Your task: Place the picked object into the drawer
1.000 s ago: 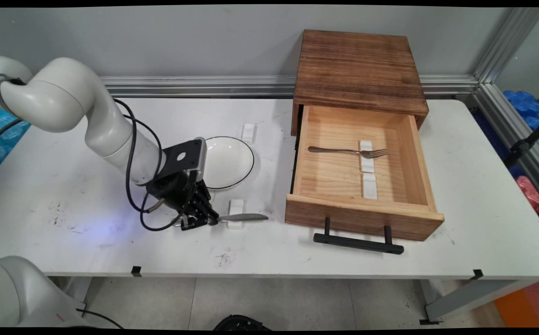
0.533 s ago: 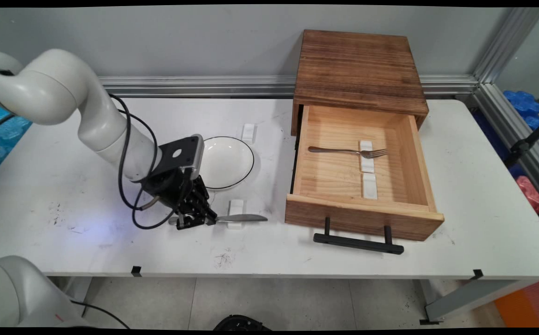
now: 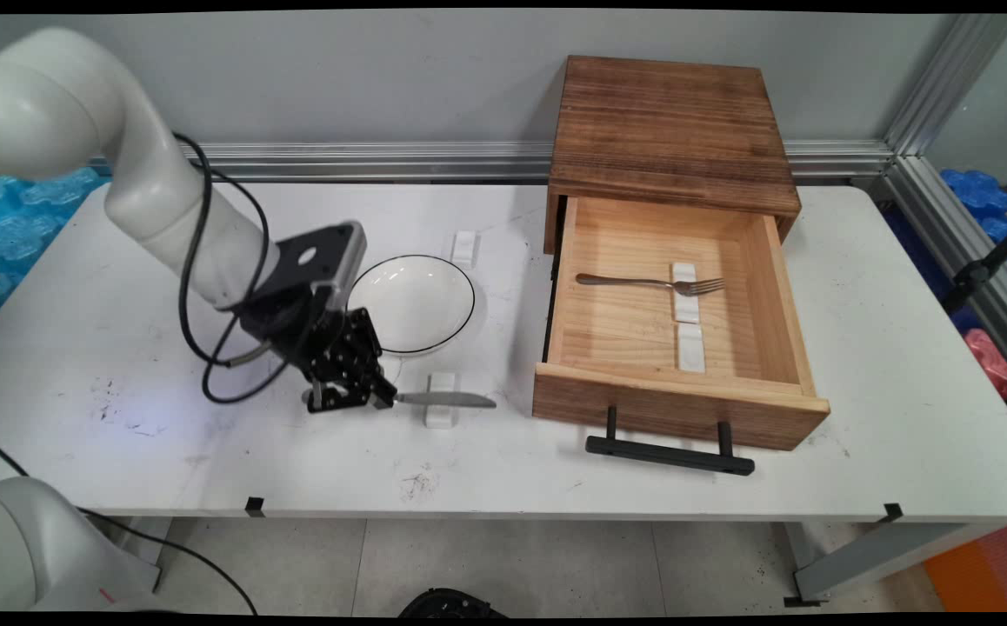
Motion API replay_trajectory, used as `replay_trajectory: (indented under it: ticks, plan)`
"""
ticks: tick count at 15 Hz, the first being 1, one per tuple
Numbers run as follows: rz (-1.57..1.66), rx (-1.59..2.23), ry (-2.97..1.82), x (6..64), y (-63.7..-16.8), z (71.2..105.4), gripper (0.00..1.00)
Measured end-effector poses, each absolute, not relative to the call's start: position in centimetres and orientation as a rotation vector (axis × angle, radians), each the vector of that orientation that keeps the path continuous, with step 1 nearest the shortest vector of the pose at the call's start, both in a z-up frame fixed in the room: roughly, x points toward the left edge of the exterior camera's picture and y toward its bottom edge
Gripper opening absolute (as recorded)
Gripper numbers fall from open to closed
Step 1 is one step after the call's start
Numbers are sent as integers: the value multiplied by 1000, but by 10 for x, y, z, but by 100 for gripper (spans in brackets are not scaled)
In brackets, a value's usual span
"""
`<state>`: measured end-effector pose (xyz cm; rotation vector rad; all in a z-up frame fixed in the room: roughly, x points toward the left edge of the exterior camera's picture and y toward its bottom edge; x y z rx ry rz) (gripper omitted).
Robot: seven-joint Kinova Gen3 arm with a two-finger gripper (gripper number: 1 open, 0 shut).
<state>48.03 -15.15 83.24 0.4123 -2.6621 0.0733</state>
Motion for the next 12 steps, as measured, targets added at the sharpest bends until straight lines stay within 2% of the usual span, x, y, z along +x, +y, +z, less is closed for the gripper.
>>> replay_trajectory:
  ticks: [12]
  plan:
    - [122, 281, -2602, 470, -200, 920, 0]
